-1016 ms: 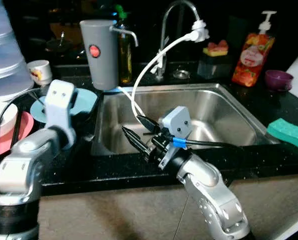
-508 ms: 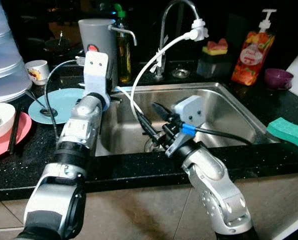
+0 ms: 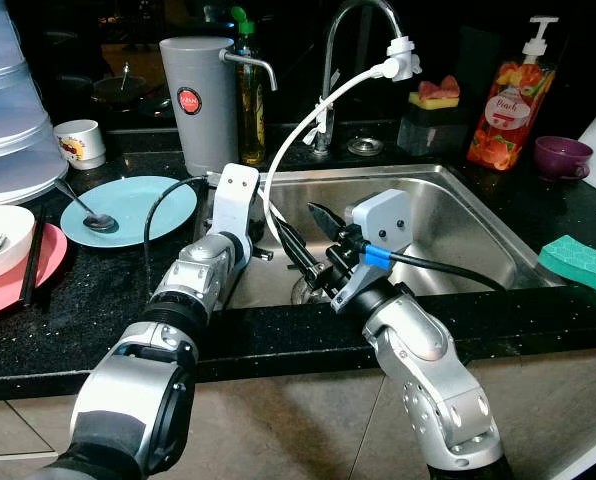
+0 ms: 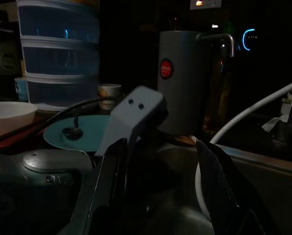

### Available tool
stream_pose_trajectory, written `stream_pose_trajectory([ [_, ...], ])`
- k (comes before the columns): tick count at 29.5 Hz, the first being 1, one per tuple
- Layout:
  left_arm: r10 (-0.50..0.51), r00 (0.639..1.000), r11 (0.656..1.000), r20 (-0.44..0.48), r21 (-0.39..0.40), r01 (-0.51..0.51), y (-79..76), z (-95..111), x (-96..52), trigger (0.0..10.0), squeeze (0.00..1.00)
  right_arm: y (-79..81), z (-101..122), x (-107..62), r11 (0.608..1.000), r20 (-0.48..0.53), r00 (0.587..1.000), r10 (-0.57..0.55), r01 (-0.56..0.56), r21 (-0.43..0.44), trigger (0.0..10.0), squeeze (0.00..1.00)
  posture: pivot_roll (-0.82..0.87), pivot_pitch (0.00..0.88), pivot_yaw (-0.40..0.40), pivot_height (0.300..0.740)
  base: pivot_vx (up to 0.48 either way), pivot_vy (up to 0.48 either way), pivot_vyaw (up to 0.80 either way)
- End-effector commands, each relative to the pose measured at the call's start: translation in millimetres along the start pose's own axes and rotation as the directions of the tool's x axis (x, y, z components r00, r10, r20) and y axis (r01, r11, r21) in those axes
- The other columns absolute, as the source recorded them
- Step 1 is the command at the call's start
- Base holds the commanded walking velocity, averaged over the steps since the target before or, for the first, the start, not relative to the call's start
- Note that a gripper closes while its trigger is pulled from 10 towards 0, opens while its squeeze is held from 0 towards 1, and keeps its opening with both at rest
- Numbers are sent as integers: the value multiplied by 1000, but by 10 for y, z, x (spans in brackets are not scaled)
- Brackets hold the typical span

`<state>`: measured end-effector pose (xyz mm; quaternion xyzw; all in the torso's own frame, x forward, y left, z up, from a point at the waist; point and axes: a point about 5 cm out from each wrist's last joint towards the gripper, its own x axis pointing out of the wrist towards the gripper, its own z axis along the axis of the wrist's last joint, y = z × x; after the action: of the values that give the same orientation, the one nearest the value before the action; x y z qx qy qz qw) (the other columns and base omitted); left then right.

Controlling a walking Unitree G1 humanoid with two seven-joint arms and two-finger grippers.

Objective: Kitchen organization

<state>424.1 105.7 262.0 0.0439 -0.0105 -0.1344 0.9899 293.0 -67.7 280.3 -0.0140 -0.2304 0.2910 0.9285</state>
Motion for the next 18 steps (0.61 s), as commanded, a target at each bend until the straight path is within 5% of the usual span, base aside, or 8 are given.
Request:
stream_pose_trajectory([
  [1,-8,989,999,147,44,1,68,242,-14,10000,0,19,29,6,1000,12,1000,3,-3,5,10000,0,11,141,45,740,0,0,0],
  [5,-1,951,996,309,81,-26,143,487,-77,10000,0,22,27,7,1000,14,1000,6,-6,8,10000,0,19,132,33,740,0,0,0],
  [9,65,959,985,277,138,-106,299,511,-109,10000,0,36,19,4,1000,13,1000,12,-12,11,10000,0,24,128,34,740,0,0,0],
  [11,181,967,959,180,186,-214,528,419,-158,10000,0,42,16,7,1000,14,1000,13,-13,15,10000,0,28,128,31,740,0,0,0],
  [14,200,966,954,163,194,-230,576,391,-170,10000,0,43,14,8,1000,14,1000,13,-13,16,10000,0,28,128,31,740,0,0,0],
  [16,173,976,912,129,354,-208,701,302,-245,10000,0,48,10,8,1000,13,1000,17,-17,17,10000,0,35,127,24,740,0,0,0],
  [17,173,976,912,129,354,-208,701,302,-245,10000,0,48,10,8,1000,13,1000,17,-17,17,10000,0,35,127,24,740,0,0,0],
  [18,135,986,862,94,480,-164,777,248,-311,10000,0,48,5,6,1000,11,1000,20,-20,17,10000,0,42,126,27,740,0,0,0],
])
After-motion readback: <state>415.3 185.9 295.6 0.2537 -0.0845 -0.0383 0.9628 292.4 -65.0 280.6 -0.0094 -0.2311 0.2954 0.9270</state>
